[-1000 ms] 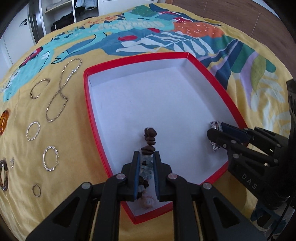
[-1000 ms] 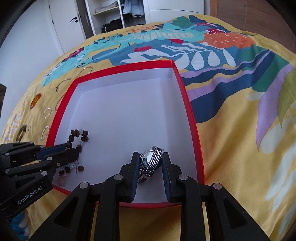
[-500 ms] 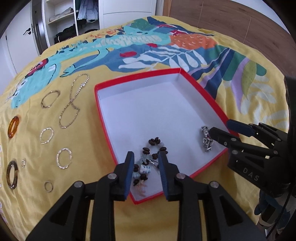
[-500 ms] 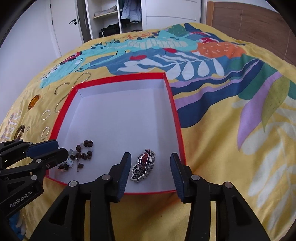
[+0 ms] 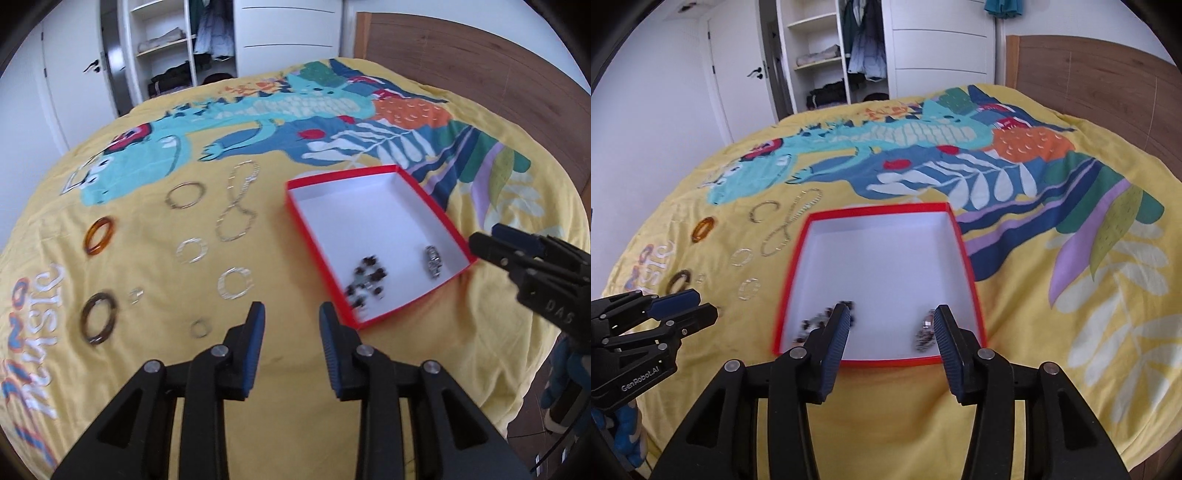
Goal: Organize jewelry
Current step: 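Move both tools back toward the remaining jewelry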
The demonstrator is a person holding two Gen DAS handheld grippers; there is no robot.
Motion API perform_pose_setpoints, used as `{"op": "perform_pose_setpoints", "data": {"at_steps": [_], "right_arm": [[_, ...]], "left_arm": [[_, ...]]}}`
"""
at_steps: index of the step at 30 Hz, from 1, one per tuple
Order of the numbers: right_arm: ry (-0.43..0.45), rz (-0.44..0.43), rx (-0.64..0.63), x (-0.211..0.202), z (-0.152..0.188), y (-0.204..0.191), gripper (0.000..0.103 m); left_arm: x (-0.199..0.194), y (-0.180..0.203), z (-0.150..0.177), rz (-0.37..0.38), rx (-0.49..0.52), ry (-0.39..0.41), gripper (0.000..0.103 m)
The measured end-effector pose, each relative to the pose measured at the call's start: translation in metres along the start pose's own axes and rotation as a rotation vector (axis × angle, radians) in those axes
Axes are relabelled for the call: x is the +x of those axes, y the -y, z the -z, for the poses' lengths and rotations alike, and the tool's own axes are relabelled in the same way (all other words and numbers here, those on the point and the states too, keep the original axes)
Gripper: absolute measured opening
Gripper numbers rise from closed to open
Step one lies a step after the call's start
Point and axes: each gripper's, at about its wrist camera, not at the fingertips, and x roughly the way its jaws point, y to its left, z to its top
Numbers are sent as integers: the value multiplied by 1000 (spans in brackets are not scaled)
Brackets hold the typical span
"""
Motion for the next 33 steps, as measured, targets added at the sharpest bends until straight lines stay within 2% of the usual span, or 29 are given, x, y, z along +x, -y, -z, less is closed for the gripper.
{"op": "perform_pose_setpoints", "data": {"at_steps": [9, 16, 24, 33], "right_arm": [[18, -111, -61, -26, 6, -72, 47], [-5, -184, -119, -21, 16, -125, 47], [-62, -251, -174, 16, 23, -172, 47], [-157, -295, -193, 85, 33, -202, 47]], "left_arm": [[-45, -96, 41, -122, -121, 7, 29], [-57, -163, 76, -224, -233, -13, 29], [-34, -220, 89, -238, -351, -48, 29], [26, -258, 68, -204, -434, -69, 30]]}}
